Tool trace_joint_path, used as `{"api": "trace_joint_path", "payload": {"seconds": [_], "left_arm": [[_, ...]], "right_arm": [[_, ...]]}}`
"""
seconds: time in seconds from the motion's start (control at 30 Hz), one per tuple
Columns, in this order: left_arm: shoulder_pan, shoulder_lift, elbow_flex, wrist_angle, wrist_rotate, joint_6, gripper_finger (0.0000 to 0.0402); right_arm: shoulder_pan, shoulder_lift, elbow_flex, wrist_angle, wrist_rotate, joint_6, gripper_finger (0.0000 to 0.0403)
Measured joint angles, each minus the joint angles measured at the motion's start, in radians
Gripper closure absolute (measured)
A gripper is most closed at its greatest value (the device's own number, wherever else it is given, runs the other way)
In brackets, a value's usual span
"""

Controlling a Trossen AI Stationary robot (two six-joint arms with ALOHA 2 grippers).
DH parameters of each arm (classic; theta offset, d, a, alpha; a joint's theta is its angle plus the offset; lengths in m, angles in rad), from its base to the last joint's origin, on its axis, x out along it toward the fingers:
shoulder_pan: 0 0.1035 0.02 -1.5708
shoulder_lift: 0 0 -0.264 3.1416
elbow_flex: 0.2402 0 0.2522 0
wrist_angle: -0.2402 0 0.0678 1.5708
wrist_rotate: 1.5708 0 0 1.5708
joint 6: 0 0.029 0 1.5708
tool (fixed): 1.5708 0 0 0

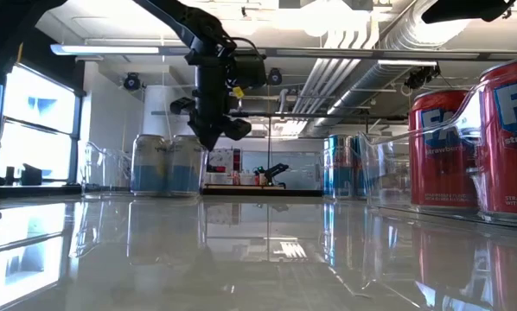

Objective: Sort soda cans
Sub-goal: Move the top left transparent bin to the top center of the table

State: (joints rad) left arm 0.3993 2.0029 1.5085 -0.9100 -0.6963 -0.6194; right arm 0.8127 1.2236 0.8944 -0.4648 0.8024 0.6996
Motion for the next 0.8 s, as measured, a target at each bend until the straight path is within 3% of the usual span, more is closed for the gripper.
{"api": "trace_joint_path", "payload": {"seconds": [0.17, 0.43, 0.53, 0.67, 0.8], "left_arm": [[-0.014, 0.000, 0.000, -0.008, -0.014, -0.001, 0.0397], [-0.053, -0.006, 0.000, -0.028, -0.014, 0.000, 0.0398], [-0.071, -0.019, 0.004, -0.034, 0.016, -0.005, 0.0397], [-0.087, -0.021, 0.011, -0.050, 0.140, -0.015, 0.0397], [-0.071, -0.044, 0.047, -0.033, 0.150, 0.008, 0.0397]], "right_arm": [[0.000, 0.000, 0.000, 0.000, 0.000, 0.000, 0.0018], [0.000, 0.000, 0.000, 0.000, -0.001, 0.000, 0.0018], [0.000, 0.000, 0.000, 0.000, -0.001, 0.000, 0.0018], [0.000, 0.000, 0.000, -0.001, -0.003, 0.000, 0.0018], [0.000, 0.000, 0.000, 0.002, -0.002, 0.000, 0.0018]]}}
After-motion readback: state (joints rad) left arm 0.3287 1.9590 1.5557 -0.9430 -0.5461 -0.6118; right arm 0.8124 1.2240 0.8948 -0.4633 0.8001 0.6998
